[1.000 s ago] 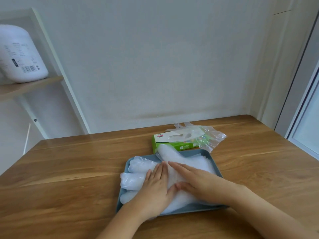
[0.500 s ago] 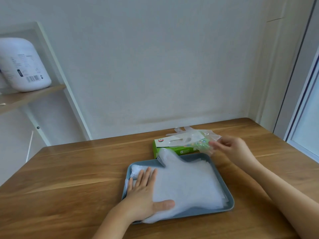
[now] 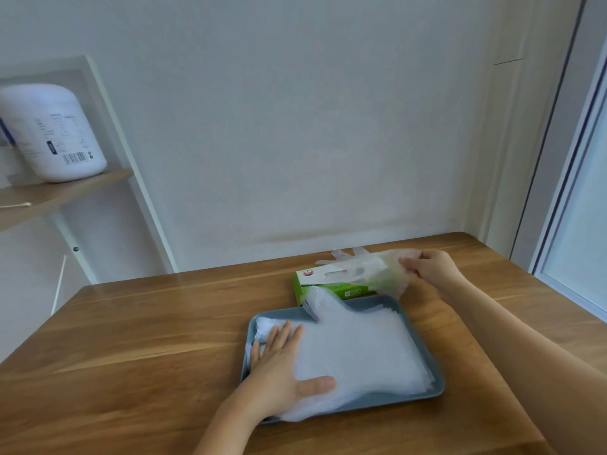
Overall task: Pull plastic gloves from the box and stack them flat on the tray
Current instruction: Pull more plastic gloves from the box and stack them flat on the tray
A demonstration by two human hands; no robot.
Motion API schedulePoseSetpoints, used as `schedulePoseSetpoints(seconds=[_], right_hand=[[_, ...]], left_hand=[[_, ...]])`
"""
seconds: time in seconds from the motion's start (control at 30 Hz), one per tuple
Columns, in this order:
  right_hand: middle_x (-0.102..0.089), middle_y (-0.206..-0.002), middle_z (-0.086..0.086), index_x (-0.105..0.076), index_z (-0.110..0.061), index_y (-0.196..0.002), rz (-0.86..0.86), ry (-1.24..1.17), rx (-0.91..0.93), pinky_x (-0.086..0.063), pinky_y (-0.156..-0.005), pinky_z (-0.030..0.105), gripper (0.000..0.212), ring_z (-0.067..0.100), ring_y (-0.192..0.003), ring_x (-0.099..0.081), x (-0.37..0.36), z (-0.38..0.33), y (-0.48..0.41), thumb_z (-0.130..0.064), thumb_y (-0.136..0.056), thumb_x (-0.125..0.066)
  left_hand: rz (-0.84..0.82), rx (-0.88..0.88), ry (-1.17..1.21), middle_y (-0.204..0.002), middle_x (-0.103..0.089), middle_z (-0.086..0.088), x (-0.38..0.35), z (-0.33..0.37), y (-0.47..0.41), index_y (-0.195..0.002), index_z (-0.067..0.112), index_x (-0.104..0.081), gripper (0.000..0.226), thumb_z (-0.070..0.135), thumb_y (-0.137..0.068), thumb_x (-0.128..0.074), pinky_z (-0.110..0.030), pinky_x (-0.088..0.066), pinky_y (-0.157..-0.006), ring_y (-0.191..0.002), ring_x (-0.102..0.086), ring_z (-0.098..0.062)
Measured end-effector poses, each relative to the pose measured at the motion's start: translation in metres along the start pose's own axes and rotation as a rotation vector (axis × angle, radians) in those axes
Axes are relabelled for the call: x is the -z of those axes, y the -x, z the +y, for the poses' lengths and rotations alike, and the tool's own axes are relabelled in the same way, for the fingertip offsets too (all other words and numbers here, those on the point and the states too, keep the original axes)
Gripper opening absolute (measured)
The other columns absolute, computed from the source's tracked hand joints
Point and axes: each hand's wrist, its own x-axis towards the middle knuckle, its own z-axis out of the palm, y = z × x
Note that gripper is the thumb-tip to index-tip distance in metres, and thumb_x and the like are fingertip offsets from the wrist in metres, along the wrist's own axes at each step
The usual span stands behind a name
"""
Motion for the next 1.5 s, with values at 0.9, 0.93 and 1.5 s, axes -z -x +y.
schedulePoseSetpoints(seconds=[0.9,0.93,1.5], right_hand=[[-0.066,-0.061,-0.015,-0.077,-0.035,-0.087,-0.810,0.779,0.710,-0.031,-0.052,0.011,0.013,0.004,-0.050,-0.038,0.014,-0.184,0.155,-0.024,-0.080,-0.074],[-0.061,-0.054,-0.017,-0.077,-0.035,-0.087,-0.794,0.799,0.722,-0.029,-0.050,0.012,0.012,0.006,-0.048,-0.035,0.013,-0.187,0.155,-0.025,-0.080,-0.074],[-0.057,-0.048,-0.027,-0.074,-0.014,-0.089,-0.275,0.431,0.813,-0.038,-0.047,0.007,0.008,0.002,-0.039,-0.054,-0.025,-0.156,0.122,-0.011,-0.088,-0.067]], left_hand=[[0.238,-0.567,0.723,-0.121,-0.066,0.018,0.115,0.052,0.058,-0.108,0.040,-0.068,0.054,0.056,-0.058,-0.080,-0.037,-0.039,-0.108,-0.121,-0.055,-0.001],[0.211,-0.531,0.695,-0.115,-0.069,0.016,0.112,0.052,0.056,-0.101,0.036,-0.071,0.044,0.050,-0.061,-0.081,-0.037,-0.041,-0.107,-0.117,-0.058,-0.002],[0.701,-0.233,0.440,-0.070,-0.066,0.005,0.122,-0.016,0.036,-0.071,0.021,-0.067,0.014,0.022,-0.076,-0.080,-0.012,-0.041,-0.062,-0.064,-0.056,0.002]])
